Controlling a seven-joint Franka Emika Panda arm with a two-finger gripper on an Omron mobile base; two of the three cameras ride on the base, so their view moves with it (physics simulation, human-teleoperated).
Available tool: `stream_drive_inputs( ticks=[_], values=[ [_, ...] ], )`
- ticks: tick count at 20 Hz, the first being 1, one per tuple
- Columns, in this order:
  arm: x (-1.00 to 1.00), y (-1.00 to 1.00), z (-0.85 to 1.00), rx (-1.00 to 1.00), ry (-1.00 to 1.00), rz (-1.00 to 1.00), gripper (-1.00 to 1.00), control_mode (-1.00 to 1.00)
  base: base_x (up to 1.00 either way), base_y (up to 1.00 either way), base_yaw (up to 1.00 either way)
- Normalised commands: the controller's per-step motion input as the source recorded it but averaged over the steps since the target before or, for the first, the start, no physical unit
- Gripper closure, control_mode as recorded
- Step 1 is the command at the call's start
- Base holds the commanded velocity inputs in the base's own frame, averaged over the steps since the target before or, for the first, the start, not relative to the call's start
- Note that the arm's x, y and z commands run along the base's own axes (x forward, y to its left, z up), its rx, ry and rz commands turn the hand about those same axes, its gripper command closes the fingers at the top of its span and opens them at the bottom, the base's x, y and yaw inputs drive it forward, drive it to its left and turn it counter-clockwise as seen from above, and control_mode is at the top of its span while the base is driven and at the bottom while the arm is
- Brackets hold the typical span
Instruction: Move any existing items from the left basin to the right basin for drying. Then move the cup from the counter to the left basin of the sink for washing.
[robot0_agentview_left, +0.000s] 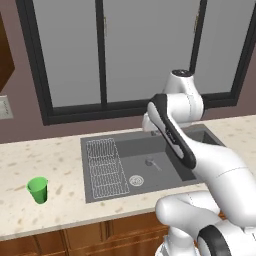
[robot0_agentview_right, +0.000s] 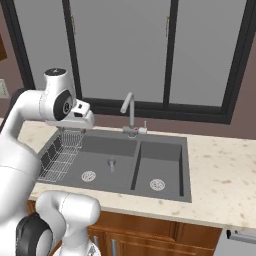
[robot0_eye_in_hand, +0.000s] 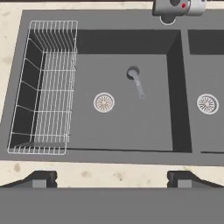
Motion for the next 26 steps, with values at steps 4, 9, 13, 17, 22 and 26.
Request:
stream_drive_inputs(
  ticks=[4,9,13,17,22,26],
  values=[
    [0.0,0.0,-0.28,0.0,0.02,-0.04,-1.0,-1.0,0.0,0.0,0.0],
    [0.0,-0.13,-0.24,0.0,0.01,-0.02,-1.0,-1.0,0.0,0.0,0.0],
    [0.0,-0.36,-0.28,0.0,0.0,0.0,-1.0,-1.0,0.0,0.0,0.0],
    [0.0,-0.38,-0.32,0.0,0.0,0.0,-1.0,-1.0,0.0,0.0,0.0],
    [0.17,-0.15,-0.38,-0.02,0.01,0.0,-1.0,-1.0,0.0,0.0,0.0],
    [0.3,-0.01,-0.38,-0.07,0.0,0.0,-1.0,-1.0,0.0,0.0,0.0]
  ],
)
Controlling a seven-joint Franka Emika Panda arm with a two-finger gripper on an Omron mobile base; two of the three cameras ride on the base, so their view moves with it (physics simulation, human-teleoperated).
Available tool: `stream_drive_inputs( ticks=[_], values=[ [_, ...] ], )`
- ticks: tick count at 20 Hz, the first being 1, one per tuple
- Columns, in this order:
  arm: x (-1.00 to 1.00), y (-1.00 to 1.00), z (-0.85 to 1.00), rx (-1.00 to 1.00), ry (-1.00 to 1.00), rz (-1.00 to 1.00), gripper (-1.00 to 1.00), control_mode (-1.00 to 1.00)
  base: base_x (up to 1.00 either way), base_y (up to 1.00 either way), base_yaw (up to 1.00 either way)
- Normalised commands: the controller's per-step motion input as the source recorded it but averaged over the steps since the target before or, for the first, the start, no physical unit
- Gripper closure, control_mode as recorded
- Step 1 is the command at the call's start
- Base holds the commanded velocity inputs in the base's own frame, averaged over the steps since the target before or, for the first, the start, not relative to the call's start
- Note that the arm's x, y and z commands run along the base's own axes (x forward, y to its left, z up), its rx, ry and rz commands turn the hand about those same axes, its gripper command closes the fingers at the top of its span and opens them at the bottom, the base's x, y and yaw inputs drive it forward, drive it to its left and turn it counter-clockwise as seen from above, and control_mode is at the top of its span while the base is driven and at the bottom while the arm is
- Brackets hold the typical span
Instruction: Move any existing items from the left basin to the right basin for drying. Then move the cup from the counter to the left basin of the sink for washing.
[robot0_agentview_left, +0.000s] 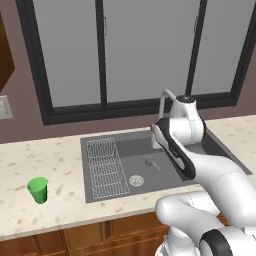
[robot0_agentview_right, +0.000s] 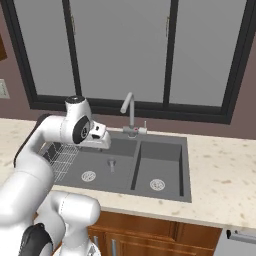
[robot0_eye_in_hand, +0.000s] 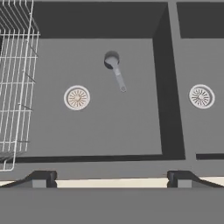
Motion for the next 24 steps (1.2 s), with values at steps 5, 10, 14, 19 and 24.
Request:
stream_drive_inputs(
  ticks=[5,10,14,19,24],
  values=[
    [0.45,0.0,-0.36,-0.06,0.0,0.0,-1.0,-1.0,0.0,0.0,0.0],
    [0.49,-0.01,-0.28,-0.02,0.0,0.0,-1.0,-1.0,0.0,0.0,0.0],
    [0.42,0.0,-0.25,0.0,0.0,0.0,-1.0,-1.0,0.0,0.0,0.0],
    [0.31,0.0,-0.25,0.0,0.03,0.0,-1.0,-1.0,0.0,0.0,0.0],
    [0.17,0.0,-0.3,0.0,0.03,0.0,-1.0,-1.0,0.0,0.0,0.0]
  ],
)
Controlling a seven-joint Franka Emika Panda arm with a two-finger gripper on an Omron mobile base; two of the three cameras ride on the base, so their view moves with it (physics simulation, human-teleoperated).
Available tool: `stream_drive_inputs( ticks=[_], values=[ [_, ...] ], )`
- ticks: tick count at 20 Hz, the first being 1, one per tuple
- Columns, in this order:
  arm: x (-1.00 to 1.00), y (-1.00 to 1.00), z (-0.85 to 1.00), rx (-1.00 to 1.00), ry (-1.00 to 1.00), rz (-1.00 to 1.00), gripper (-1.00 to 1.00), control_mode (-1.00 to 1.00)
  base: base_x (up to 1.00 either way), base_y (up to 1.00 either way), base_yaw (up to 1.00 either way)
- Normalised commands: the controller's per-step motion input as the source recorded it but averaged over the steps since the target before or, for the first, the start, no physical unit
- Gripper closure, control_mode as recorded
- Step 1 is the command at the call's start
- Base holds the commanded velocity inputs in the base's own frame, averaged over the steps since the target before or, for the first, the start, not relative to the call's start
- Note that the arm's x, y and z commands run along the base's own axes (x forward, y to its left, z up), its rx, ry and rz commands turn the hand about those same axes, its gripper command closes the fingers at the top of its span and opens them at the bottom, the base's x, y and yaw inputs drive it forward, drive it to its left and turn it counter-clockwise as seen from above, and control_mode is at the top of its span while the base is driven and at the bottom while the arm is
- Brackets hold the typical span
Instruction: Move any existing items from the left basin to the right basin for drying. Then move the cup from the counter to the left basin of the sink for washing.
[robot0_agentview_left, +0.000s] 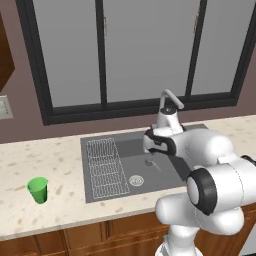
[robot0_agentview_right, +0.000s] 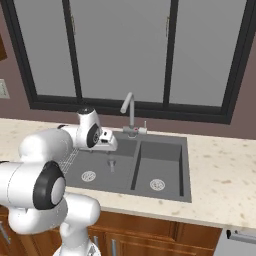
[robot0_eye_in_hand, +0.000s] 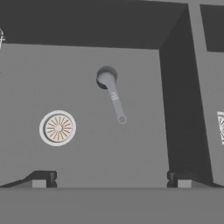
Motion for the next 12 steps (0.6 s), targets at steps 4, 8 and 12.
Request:
stream_drive_inputs(
  ticks=[4,8,12],
  values=[
    [0.12,-0.02,-0.33,0.0,0.0,0.0,-1.0,-1.0,0.0,0.0,0.0],
    [0.05,-0.05,-0.29,-0.01,0.0,0.0,-1.0,-1.0,0.0,0.0,0.0],
    [0.05,-0.08,-0.24,-0.01,0.0,0.0,-1.0,-1.0,0.0,0.0,0.0]
  ],
)
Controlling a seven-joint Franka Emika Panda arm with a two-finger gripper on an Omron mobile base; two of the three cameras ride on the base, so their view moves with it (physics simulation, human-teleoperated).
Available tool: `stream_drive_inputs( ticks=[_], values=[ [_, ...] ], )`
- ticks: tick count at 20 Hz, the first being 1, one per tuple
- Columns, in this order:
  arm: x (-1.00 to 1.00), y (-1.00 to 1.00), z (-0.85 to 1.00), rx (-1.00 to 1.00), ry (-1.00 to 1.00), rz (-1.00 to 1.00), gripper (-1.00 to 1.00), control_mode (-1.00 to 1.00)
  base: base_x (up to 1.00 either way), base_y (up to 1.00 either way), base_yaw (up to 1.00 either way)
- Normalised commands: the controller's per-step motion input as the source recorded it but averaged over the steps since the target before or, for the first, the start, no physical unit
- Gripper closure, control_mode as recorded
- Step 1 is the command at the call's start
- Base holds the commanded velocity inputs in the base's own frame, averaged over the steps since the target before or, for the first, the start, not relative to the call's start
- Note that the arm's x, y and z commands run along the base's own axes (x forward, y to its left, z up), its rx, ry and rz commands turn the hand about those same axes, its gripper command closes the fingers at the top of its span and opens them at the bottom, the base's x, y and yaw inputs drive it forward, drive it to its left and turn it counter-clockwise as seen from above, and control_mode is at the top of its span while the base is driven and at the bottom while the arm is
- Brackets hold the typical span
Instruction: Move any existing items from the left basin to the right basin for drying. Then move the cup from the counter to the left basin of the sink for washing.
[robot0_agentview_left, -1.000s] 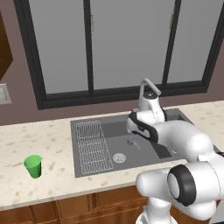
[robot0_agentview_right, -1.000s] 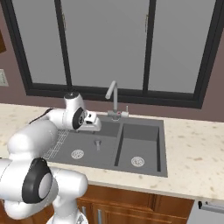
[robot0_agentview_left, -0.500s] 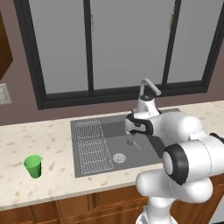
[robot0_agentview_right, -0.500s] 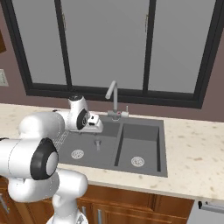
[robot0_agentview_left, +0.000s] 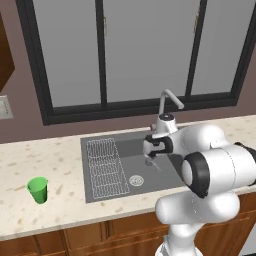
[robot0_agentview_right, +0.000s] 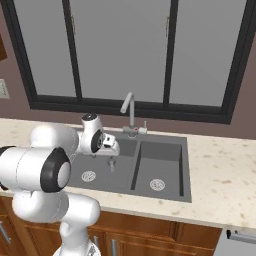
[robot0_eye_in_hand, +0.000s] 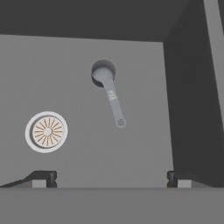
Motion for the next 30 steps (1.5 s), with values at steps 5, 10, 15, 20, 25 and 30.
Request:
stream_drive_inputs(
  ticks=[5,10,15,20,25,30],
  values=[
    [0.1,-0.04,-0.25,-0.01,0.0,0.0,-1.0,-1.0,0.0,0.0,0.0],
    [0.15,0.0,-0.26,0.0,0.0,0.0,-1.0,-1.0,0.0,0.0,0.0],
    [0.17,0.0,-0.25,0.0,0.0,0.0,-1.0,-1.0,0.0,0.0,0.0],
    [0.15,-0.03,-0.2,0.0,0.0,0.0,-1.0,-1.0,0.0,0.0,0.0],
    [0.17,-0.01,-0.16,0.0,0.0,0.0,-1.0,-1.0,0.0,0.0,0.0],
    [0.2,-0.03,-0.13,0.0,0.0,0.0,-1.0,-1.0,0.0,0.0,0.0]
  ],
)
